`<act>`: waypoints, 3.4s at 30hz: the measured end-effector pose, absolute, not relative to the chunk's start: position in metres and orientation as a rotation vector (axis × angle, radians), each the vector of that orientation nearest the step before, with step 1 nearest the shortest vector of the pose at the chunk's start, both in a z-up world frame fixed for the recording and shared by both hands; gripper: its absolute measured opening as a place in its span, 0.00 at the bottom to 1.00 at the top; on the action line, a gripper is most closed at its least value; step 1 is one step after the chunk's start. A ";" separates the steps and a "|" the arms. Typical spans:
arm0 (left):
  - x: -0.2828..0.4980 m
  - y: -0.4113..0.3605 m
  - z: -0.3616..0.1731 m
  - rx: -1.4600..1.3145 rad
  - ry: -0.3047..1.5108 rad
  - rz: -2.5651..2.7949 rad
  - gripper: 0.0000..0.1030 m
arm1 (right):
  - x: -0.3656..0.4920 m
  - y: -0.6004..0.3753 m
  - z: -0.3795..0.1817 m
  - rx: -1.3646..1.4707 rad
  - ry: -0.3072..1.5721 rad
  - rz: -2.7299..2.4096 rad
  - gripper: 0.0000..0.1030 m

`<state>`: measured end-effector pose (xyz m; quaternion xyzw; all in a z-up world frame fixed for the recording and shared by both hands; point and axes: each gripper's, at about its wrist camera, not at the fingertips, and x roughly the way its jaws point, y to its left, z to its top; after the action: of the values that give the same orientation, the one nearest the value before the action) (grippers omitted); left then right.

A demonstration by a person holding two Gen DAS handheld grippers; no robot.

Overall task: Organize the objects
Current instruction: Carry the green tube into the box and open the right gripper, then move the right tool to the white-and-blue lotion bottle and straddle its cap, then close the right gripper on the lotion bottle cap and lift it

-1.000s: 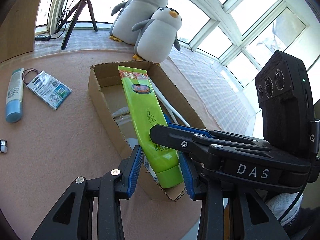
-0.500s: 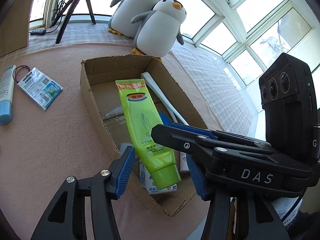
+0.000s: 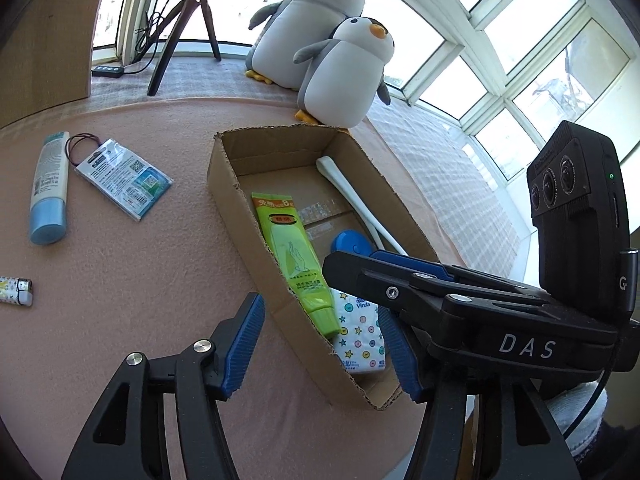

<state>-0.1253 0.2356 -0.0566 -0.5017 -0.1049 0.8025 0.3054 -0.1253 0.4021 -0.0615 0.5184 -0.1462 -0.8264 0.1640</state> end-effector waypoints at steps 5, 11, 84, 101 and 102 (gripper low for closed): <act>-0.121 0.212 -0.055 -1.343 -0.308 2.142 0.61 | -0.123 0.390 -0.060 1.472 -0.406 -2.345 0.52; -0.116 0.185 -0.053 -1.347 -0.323 2.178 0.61 | -0.118 0.372 -0.058 1.463 -0.394 -2.328 0.53; -0.238 0.044 -0.133 -1.493 -0.470 2.257 0.36 | -0.266 0.191 -0.145 1.677 -0.477 -1.936 0.40; -0.137 0.076 -0.130 -1.479 -0.443 2.219 0.36 | -0.180 0.232 -0.149 1.697 -0.510 -1.912 0.39; -0.131 0.077 -0.130 -1.480 -0.433 2.216 0.36 | -0.174 0.234 -0.149 1.698 -0.512 -1.912 0.39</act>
<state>-0.1315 0.0772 -0.1300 -0.5349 -0.1564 0.8008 0.2193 -0.1738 0.2342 -0.1487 0.6280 -0.1893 -0.7072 0.2639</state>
